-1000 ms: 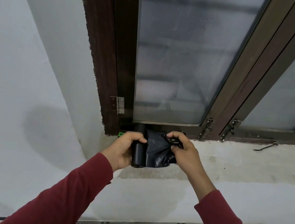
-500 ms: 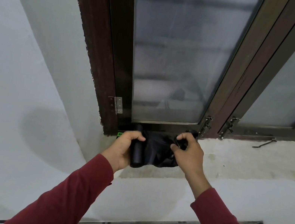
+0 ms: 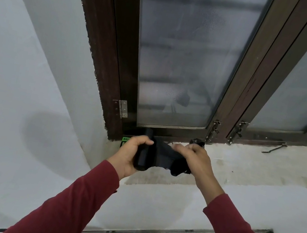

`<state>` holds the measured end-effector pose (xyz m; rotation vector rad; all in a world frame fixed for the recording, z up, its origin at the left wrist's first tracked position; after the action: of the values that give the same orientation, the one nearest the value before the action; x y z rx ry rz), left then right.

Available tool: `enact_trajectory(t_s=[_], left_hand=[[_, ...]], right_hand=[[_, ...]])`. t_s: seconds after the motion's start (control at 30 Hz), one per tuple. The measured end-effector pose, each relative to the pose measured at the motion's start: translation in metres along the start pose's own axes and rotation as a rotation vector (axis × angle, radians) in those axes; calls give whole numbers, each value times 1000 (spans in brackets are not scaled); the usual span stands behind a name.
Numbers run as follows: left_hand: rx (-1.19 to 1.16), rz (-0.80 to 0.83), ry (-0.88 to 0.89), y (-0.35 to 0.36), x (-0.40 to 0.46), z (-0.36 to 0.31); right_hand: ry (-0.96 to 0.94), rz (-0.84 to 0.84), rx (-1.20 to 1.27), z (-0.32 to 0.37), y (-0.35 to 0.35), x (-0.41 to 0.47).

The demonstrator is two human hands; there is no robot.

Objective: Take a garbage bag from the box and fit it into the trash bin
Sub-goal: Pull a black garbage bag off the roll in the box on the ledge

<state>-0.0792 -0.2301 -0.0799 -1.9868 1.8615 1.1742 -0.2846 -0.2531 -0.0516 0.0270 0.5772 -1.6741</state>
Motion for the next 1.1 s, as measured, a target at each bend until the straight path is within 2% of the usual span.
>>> enact_trajectory(t_s=[0.13, 0.27, 0.43, 0.57, 0.67, 0.77, 0.9, 1.1], left_hand=[[75, 33, 11, 5, 0, 3], [21, 49, 10, 10, 0, 5], [41, 52, 2, 11, -1, 6], [94, 24, 6, 10, 0, 7], [74, 27, 6, 11, -2, 6], [83, 28, 20, 15, -5, 5], [38, 16, 49, 15, -4, 3], [9, 10, 67, 11, -5, 0]], right_hand=[[-202, -14, -281, 20, 1, -1], [-249, 17, -437, 18, 6, 5], [-145, 82, -242, 6, 10, 8], [-202, 95, 29, 14, 10, 2], [-166, 115, 134, 18, 6, -1], [-156, 115, 80, 18, 2, 1], [-283, 37, -94, 21, -2, 1], [-251, 167, -59, 13, 7, 7]])
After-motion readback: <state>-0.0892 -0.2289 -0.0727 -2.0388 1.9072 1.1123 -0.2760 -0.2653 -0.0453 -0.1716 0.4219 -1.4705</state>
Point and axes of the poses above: each hand's wrist, its own x-axis towards the middle knuckle, its own y-axis out of the palm, z = x × y, the point moved 9 cm from there along x, towards the middle knuckle, and after that the axes turned 1 degree about -x, right-handed, at the moved point
